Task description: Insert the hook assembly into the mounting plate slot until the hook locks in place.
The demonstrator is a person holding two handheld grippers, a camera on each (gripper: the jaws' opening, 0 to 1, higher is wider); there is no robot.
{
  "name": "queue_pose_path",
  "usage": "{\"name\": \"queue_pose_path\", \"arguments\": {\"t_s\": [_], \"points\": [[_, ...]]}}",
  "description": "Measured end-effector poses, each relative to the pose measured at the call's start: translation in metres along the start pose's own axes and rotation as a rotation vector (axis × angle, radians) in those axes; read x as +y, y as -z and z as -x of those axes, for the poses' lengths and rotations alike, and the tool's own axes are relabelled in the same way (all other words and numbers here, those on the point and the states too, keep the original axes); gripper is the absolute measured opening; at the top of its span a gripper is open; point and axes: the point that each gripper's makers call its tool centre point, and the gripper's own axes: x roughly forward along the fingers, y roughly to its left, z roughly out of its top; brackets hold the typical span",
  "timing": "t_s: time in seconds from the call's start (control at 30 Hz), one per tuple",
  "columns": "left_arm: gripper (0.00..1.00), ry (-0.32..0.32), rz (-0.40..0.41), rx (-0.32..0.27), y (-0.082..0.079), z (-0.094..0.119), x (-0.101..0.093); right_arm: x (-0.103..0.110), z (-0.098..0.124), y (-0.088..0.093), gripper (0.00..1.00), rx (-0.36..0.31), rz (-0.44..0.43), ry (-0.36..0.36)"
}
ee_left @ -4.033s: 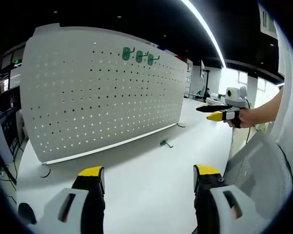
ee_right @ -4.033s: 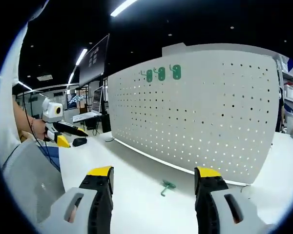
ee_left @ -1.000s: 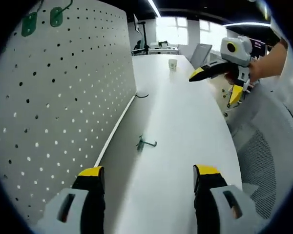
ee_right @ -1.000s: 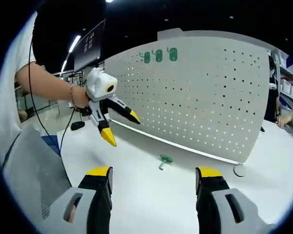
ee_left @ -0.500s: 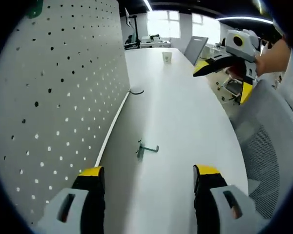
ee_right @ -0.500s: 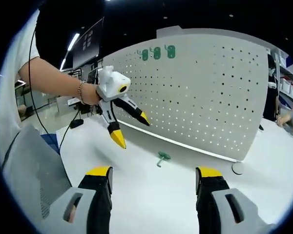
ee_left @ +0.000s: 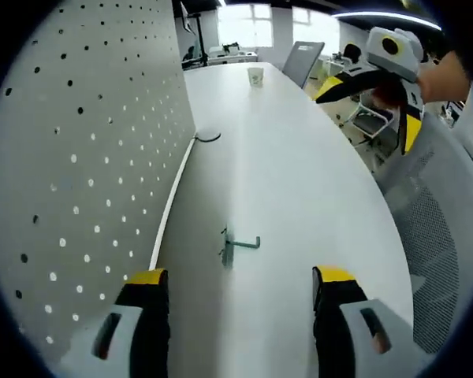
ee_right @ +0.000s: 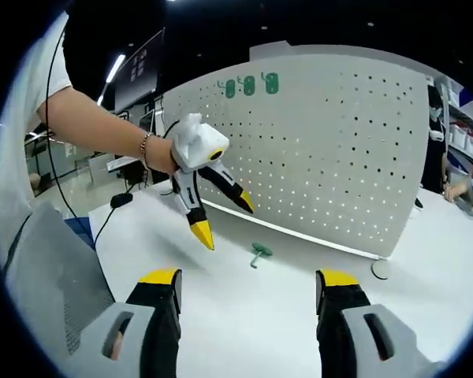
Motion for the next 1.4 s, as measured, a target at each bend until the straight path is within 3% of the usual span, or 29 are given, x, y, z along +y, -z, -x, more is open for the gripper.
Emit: {"name": "queue_pose_path", "arguments": {"t_s": [0.8, 1.4], "points": [[0.70, 0.128, -0.145, 0.143, 0.003, -0.041, 0.006, -0.008, 0.002, 0.008, 0.66, 0.006, -0.030, 0.024], [0.62, 0.161, -0.149, 0.157, 0.008, -0.055, 0.004, -0.017, 0.010, 0.014, 0.65, 0.001, -0.050, 0.052]]}}
